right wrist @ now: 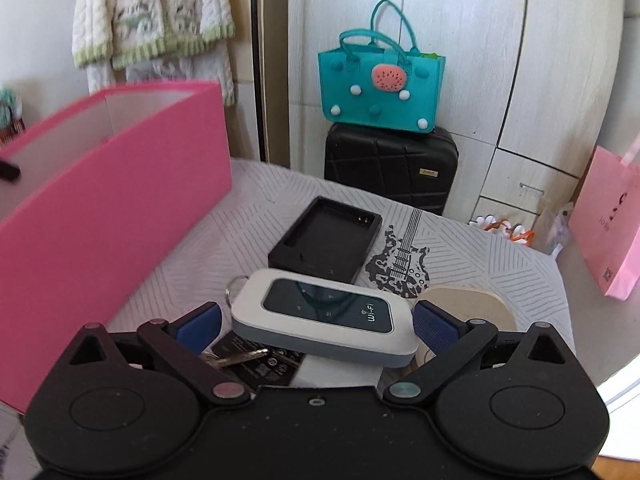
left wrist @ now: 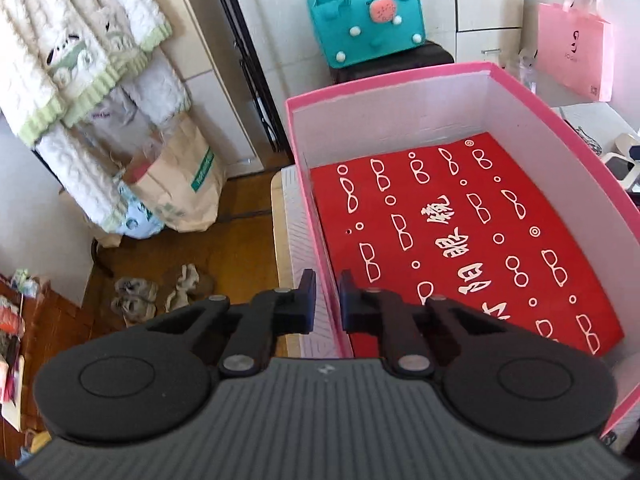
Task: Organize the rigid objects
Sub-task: 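Move the right tool over the white Wi-Fi router and lower, then close the right gripper on the white Wi-Fi router and lift it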
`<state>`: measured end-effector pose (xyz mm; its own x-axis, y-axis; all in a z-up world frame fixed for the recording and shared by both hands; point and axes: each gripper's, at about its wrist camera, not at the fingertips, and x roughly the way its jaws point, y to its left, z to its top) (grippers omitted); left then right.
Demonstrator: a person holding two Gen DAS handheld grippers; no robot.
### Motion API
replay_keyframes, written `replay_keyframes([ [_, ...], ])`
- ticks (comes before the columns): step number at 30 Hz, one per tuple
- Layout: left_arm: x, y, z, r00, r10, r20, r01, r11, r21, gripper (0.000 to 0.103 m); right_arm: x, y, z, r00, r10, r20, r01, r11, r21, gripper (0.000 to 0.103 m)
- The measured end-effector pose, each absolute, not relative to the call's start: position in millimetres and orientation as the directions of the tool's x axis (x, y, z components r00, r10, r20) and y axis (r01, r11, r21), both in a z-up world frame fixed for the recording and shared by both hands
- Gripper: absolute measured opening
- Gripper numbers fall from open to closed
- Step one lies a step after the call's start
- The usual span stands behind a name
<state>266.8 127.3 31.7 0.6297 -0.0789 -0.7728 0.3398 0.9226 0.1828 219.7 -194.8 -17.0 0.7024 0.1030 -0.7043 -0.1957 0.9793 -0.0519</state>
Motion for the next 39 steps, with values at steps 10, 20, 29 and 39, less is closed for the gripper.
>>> replay_keyframes([
  [10, 291, 132, 16, 0.593, -0.077, -0.802, 0.306, 0.942, 0.136, 0.015, 232, -192, -22, 0.683, 0.074, -0.727, -0.196, 0.977, -0.085, 0.103],
  [20, 276, 119, 15, 0.643, -0.048, -0.764, 0.353, 0.904, 0.24, 0.007, 218, -179, -16, 0.733, 0.107, -0.672, -0.281, 0.947, -0.156, 0.049],
  [29, 261, 110, 23, 0.689, -0.041, -0.723, 0.365, 0.882, 0.298, 0.006, 205, -178, -2, 0.718, 0.225, -0.659, -0.384, 0.917, -0.105, 0.043],
  [39, 258, 110, 20, 0.668, -0.034, -0.743, 0.33, 0.909, 0.255, 0.006, 197, -206, 23, 0.634, 0.308, -0.709, -0.612, 0.76, -0.217, 0.073],
])
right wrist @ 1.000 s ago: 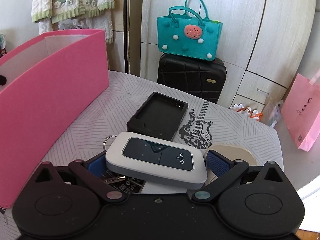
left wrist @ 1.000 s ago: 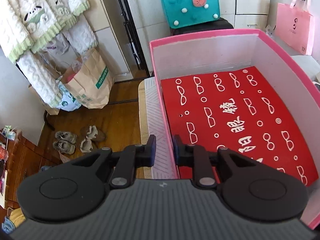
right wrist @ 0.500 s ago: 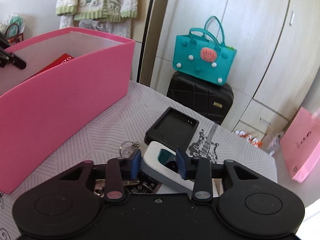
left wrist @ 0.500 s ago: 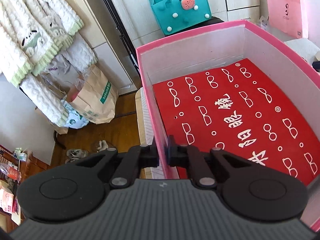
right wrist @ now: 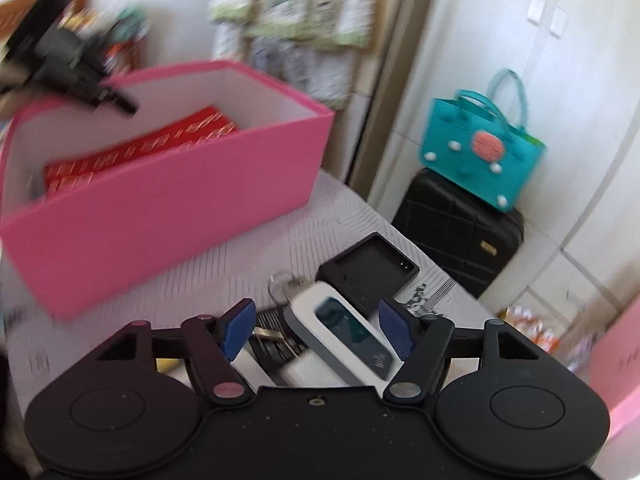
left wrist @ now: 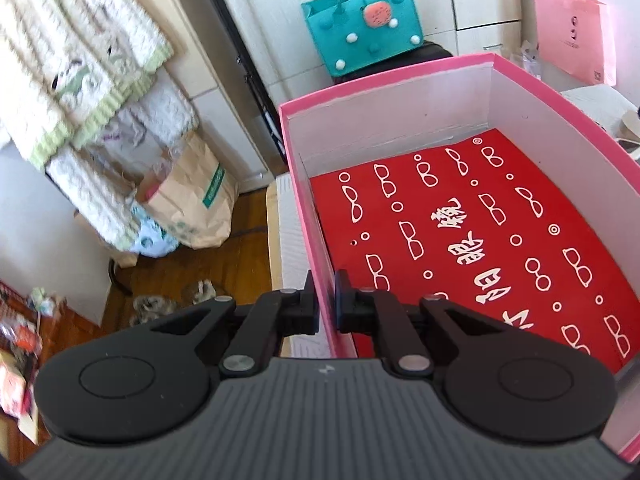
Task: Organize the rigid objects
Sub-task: 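Close the right gripper on the white Wi-Fi router and lift it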
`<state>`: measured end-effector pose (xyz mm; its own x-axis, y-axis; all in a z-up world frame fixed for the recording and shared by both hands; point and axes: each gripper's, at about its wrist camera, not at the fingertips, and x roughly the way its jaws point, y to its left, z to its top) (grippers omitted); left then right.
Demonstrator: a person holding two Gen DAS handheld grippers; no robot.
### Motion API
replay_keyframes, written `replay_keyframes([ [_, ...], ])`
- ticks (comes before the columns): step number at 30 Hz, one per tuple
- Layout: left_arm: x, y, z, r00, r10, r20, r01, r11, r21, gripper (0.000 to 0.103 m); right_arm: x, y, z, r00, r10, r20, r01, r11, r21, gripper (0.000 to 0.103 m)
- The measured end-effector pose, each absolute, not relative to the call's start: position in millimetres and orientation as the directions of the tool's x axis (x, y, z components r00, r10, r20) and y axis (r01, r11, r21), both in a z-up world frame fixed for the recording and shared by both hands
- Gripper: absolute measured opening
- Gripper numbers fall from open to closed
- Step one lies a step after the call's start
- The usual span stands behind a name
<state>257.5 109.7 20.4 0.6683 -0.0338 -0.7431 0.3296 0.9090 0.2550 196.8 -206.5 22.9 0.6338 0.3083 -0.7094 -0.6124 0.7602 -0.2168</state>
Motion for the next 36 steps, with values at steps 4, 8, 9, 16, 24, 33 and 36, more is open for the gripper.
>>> replay_keyframes([
  [4, 253, 106, 20, 0.668, -0.032, -0.744, 0.313, 0.919, 0.241, 0.006, 211, -217, 23, 0.548, 0.314, -0.776, -0.693, 0.69, -0.21, 0.072],
  [8, 252, 106, 19, 0.67, -0.026, -0.742, 0.29, 0.929, 0.229, 0.006, 231, -222, 14, 0.448, 0.36, -0.818, -0.769, 0.622, -0.147, 0.073],
  [9, 252, 106, 19, 0.672, -0.024, -0.74, 0.285, 0.931, 0.229, 0.006, 237, -223, 11, 0.426, 0.377, -0.822, -0.785, 0.606, -0.129, 0.073],
  [16, 251, 108, 19, 0.672, -0.026, -0.74, 0.276, 0.936, 0.218, 0.006, 282, -232, -2, 0.255, 0.45, -0.856, -0.817, 0.574, 0.058, 0.077],
  [24, 250, 107, 18, 0.675, -0.026, -0.737, 0.274, 0.937, 0.218, 0.006, 303, -250, -14, 0.155, 0.536, -0.83, -0.747, 0.614, 0.257, 0.085],
  [33, 250, 107, 18, 0.676, -0.027, -0.737, 0.274, 0.937, 0.217, 0.006, 299, -252, -10, 0.167, 0.549, -0.819, -0.616, 0.707, 0.348, 0.069],
  [36, 250, 107, 18, 0.675, -0.028, -0.737, 0.274, 0.937, 0.216, 0.006, 294, -249, -12, 0.196, 0.527, -0.827, -0.585, 0.74, 0.333, 0.066],
])
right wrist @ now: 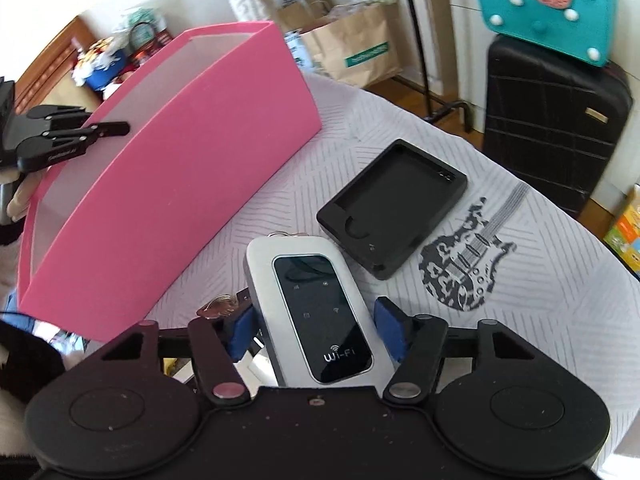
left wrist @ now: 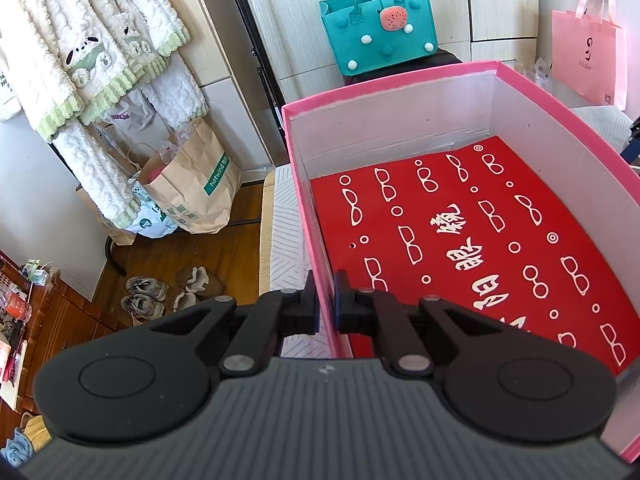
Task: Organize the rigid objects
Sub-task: 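Close the right gripper on the white Wi-Fi router and lift it, then carry the router with the right gripper into the pink box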
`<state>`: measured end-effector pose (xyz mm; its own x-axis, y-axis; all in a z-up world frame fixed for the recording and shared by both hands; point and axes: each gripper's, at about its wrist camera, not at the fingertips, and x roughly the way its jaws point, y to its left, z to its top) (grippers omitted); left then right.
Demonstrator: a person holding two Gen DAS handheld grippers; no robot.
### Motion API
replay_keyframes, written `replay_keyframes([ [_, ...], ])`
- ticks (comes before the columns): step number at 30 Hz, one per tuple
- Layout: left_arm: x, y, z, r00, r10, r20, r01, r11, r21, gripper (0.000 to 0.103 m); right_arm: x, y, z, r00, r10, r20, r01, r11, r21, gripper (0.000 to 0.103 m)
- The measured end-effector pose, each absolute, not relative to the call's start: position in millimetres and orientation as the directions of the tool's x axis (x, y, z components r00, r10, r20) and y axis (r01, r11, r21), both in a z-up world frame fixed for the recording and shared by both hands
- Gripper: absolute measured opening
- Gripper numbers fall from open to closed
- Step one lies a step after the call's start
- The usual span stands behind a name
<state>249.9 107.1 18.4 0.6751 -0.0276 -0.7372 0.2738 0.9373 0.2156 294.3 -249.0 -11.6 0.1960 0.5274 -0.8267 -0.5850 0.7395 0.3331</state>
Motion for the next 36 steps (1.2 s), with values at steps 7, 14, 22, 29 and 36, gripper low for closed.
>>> replay_keyframes([
  [7, 250, 107, 18, 0.675, -0.029, -0.737, 0.275, 0.937, 0.215, 0.006, 281, -254, 4, 0.316, 0.521, -0.793, -0.522, 0.793, 0.314, 0.041],
  [14, 252, 102, 19, 0.669, -0.028, -0.743, 0.277, 0.936, 0.215, 0.007, 260, -245, 22, 0.456, 0.394, -0.798, -0.479, 0.864, 0.153, 0.023],
  [22, 250, 109, 22, 0.657, -0.051, -0.752, 0.274, 0.946, 0.175, 0.007, 242, -224, 45, 0.573, 0.282, -0.77, -0.458, 0.889, -0.015, 0.017],
  [29, 246, 110, 26, 0.647, -0.062, -0.76, 0.296, 0.939, 0.175, 0.008, 224, -197, 66, 0.635, 0.24, -0.734, -0.465, 0.878, -0.115, 0.017],
  [36, 237, 119, 31, 0.645, -0.099, -0.757, 0.316, 0.937, 0.147, 0.008, 212, -160, 103, 0.679, 0.272, -0.682, -0.517, 0.837, -0.181, 0.017],
])
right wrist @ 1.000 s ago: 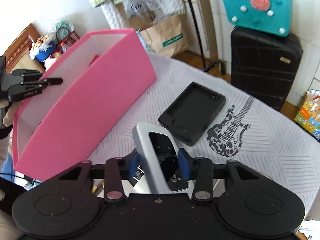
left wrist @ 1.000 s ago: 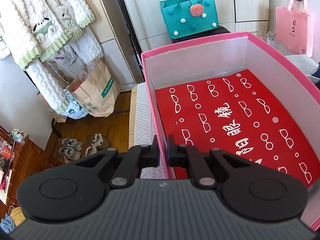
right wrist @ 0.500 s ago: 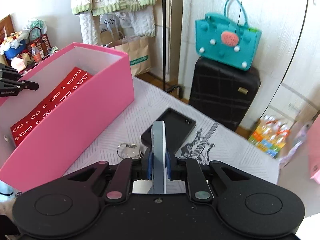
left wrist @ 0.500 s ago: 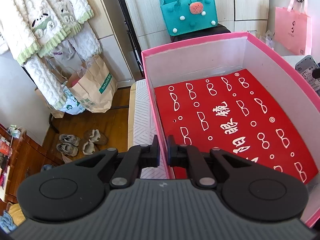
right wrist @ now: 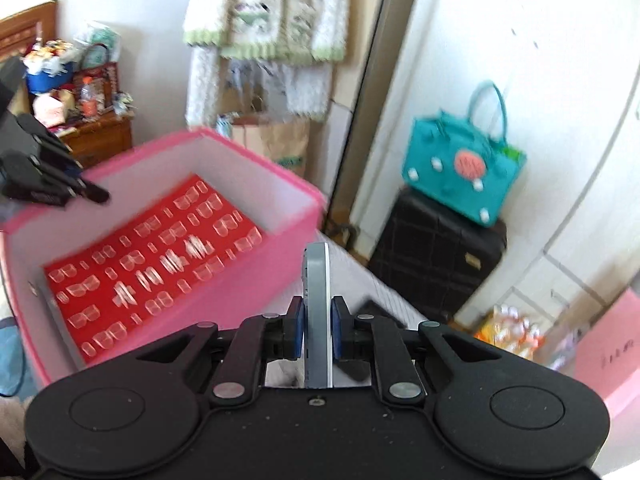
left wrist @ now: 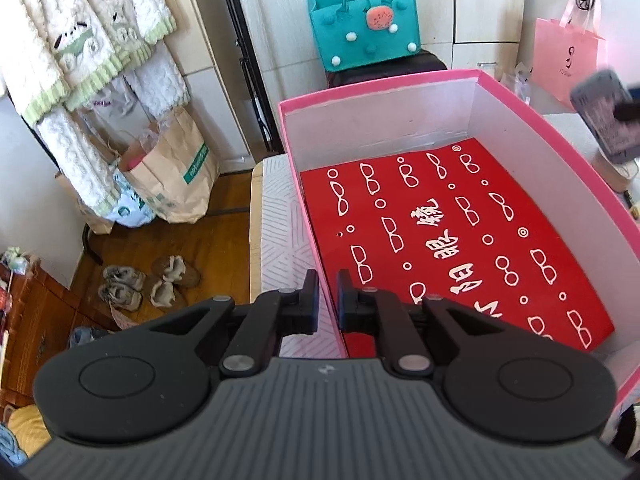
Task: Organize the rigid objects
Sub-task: 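Carry the router with the right gripper into the pink box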
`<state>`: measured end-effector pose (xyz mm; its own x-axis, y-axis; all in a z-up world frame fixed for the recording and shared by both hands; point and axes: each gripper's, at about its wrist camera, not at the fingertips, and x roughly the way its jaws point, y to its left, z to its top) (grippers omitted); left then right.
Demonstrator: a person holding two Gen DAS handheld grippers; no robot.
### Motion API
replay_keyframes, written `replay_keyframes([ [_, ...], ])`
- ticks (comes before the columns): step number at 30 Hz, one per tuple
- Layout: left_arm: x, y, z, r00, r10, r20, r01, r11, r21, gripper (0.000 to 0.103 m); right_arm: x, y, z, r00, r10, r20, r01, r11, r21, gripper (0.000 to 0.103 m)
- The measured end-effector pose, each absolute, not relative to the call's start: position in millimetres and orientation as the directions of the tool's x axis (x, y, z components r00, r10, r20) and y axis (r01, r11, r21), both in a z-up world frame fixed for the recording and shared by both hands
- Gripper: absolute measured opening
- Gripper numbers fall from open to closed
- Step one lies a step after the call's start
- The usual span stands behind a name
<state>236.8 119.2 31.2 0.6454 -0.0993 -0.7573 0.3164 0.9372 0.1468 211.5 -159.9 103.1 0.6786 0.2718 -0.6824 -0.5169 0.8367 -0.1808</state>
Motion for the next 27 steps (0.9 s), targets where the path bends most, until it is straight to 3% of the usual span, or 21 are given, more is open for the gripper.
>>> replay_keyframes([
  [9, 230, 112, 28, 0.692, -0.058, -0.72, 0.325, 0.915, 0.238, 0.007, 222, -61, 117, 0.64, 0.358, -0.68, -0.689, 0.66, -0.301, 0.016],
  [17, 235, 116, 27, 0.71, -0.082, -0.7, 0.335, 0.913, 0.233, 0.006, 264, -6, 90, 0.575, 0.387, -0.721, -0.746, 0.61, -0.267, 0.015],
  [22, 238, 118, 28, 0.71, -0.102, -0.696, 0.352, 0.908, 0.226, 0.006, 269, 27, 66, 0.697, 0.272, -0.663, -0.683, 0.531, -0.501, 0.015],
  [27, 240, 116, 32, 0.727, -0.101, -0.679, 0.347, 0.908, 0.236, 0.006, 289, 49, 39, 0.749, 0.23, -0.622, -0.644, 0.473, -0.601, 0.015],
])
